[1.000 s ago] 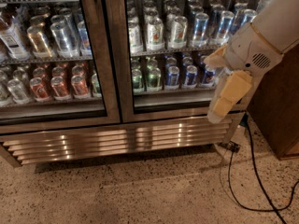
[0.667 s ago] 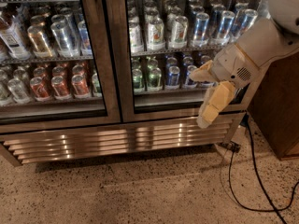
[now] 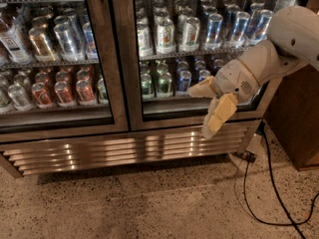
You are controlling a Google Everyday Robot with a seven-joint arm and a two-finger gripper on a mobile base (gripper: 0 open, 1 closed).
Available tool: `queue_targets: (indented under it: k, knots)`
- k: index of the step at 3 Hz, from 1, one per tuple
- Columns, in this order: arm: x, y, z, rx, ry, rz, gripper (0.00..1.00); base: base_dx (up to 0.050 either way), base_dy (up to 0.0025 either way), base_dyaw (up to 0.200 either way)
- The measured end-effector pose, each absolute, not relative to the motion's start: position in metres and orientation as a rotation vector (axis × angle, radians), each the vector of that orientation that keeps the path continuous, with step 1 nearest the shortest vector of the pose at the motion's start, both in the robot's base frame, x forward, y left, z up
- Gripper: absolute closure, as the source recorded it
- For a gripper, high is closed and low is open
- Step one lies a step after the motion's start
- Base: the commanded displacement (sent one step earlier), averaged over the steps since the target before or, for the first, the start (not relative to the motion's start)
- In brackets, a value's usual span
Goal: Open left fridge door
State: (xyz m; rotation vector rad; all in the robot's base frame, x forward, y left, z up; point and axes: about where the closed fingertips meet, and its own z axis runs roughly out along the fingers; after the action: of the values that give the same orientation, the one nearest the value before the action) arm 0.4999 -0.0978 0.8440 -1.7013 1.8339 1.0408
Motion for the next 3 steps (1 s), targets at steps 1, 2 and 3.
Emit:
queue_targets:
  k: [1,2,3]
  knots:
    - [0.500,-0.098,0.844,-1.701,1.834,1.041,0.00,0.000,0.00000,0.000]
    - [0.491,-0.086,0.843,-1.686,1.668,1.206,0.00,0.000,0.00000,0.000]
    - [0.474,-0.073,0.846,-1.608,1.301,1.505,0.00,0.000,0.00000,0.000]
